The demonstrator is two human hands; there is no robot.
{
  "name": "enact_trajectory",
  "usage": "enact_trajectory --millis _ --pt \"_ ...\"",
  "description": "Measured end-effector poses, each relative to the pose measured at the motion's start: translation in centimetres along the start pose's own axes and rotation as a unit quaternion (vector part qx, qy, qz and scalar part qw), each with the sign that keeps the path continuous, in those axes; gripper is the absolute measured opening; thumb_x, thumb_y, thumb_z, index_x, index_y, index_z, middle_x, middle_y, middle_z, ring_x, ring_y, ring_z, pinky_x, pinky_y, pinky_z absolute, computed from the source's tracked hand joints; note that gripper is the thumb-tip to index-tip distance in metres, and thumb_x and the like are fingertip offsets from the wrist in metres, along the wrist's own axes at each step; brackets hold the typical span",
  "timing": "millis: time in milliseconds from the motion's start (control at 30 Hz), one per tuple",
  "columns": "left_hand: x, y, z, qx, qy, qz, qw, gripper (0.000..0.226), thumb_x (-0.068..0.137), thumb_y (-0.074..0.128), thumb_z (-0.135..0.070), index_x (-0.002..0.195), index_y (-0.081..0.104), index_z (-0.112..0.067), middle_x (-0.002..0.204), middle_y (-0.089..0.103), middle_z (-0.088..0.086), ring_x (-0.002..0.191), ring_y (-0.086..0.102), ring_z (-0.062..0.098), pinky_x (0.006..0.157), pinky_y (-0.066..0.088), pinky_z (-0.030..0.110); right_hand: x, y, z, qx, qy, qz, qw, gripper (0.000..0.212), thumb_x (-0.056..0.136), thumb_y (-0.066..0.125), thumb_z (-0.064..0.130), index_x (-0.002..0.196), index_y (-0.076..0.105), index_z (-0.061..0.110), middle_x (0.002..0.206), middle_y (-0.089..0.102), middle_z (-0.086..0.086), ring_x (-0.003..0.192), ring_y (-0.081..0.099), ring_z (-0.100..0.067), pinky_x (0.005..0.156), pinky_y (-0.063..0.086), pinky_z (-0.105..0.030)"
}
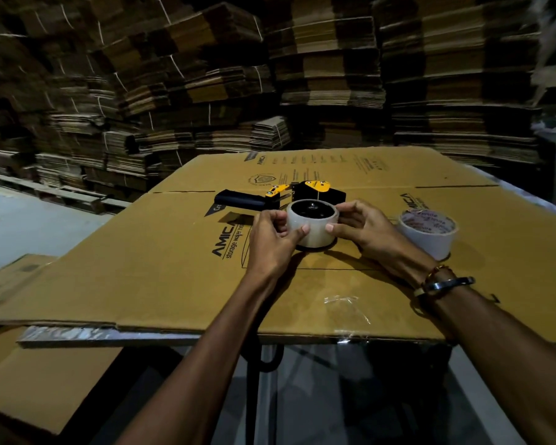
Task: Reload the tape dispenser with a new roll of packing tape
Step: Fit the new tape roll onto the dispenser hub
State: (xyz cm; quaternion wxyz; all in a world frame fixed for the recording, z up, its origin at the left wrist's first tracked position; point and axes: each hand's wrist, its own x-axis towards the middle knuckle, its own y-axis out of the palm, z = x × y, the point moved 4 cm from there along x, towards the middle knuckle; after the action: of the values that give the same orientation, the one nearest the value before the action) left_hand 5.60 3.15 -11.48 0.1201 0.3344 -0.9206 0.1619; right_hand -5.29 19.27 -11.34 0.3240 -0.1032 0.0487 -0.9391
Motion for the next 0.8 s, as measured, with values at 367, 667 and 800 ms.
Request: enact_trajectory --millis 367,667,800 --pt "-0.42 -0.18 -0.14 0.077 0.062 -0.043 0.994 0.023 0.093 0.067 -0.018 0.113 0.06 -0.011 0.117 0.059 0.005 0.097 0.059 0.008 0.07 0.053 0.016 -0.12 0.36 0.71 -0.101 -0.023 -0.051 0.993 0.053 0.079 0.08 0.024 0.12 0.049 0.012 0.123 0.056 0.0 0.11 0.057 -0.009 0.079 0.053 -0.026" --pt "-0.69 -0.34 -0.66 0.094 0.074 -0.064 0.991 0.016 0.095 0.063 -0.012 0.111 0.061 -0.009 0.116 0.059 0.005 0.097 0.053 0.007 0.068 0.042 -0.002 0.02 0.65 0.92 -0.133 -0.011 -0.044 0.99 0.074 0.078 0.08 0.03 0.143 0.045 0.019 0.132 0.049 -0.003 0.113 0.055 -0.016 0.071 0.047 -0.02" --pt "-0.74 -0.37 -0.66 0.088 0.07 -0.06 0.992 0.017 0.095 0.063 -0.011 0.111 0.061 -0.01 0.117 0.06 0.005 0.095 0.054 0.005 0.067 0.042 -0.002 0.09 0.74 0.7 -0.145 -0.007 -0.048 0.988 0.073 0.078 0.081 0.032 0.141 0.045 0.019 0.138 0.049 -0.003 0.12 0.051 -0.017 0.069 0.043 -0.021"
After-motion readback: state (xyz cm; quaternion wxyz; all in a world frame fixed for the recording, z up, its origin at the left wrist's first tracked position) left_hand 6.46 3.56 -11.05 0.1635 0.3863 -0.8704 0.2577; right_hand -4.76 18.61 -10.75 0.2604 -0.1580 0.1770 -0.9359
